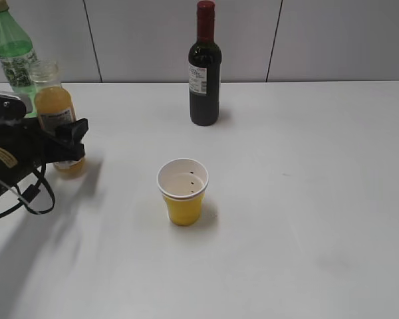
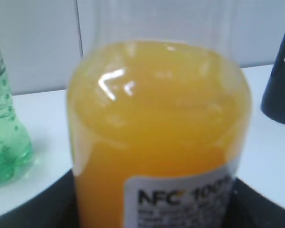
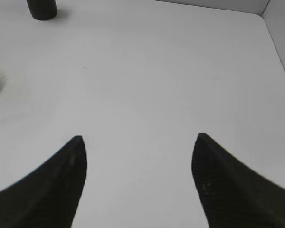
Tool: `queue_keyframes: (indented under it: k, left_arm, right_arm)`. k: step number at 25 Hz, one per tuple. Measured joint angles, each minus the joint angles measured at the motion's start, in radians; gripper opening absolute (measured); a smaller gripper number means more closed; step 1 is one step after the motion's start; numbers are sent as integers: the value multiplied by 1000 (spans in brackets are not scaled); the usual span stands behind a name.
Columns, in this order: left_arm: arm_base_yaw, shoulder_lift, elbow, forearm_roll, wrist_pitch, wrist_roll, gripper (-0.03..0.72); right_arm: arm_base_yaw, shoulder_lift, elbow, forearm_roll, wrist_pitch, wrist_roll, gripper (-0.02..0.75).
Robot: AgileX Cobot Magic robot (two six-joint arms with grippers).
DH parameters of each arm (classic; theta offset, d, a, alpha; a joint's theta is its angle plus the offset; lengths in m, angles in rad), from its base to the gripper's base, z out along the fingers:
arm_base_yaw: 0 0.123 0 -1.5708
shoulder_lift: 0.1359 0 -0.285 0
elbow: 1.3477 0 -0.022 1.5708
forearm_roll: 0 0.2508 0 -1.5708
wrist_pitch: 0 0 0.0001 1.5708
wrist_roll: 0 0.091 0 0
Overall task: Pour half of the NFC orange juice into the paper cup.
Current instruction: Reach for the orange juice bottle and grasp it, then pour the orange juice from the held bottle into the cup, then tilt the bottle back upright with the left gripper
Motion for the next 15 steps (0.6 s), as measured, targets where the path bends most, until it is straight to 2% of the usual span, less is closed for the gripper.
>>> queue_keyframes:
  k: [5, 15]
  left_arm:
    - [-60, -77, 106, -80, -1, 44, 466]
    - [-286, -184, 229, -360, -1, 124, 466]
  right_arm:
    - [0, 0, 0, 0, -1, 0, 528]
    - [0, 0, 0, 0, -1, 0, 528]
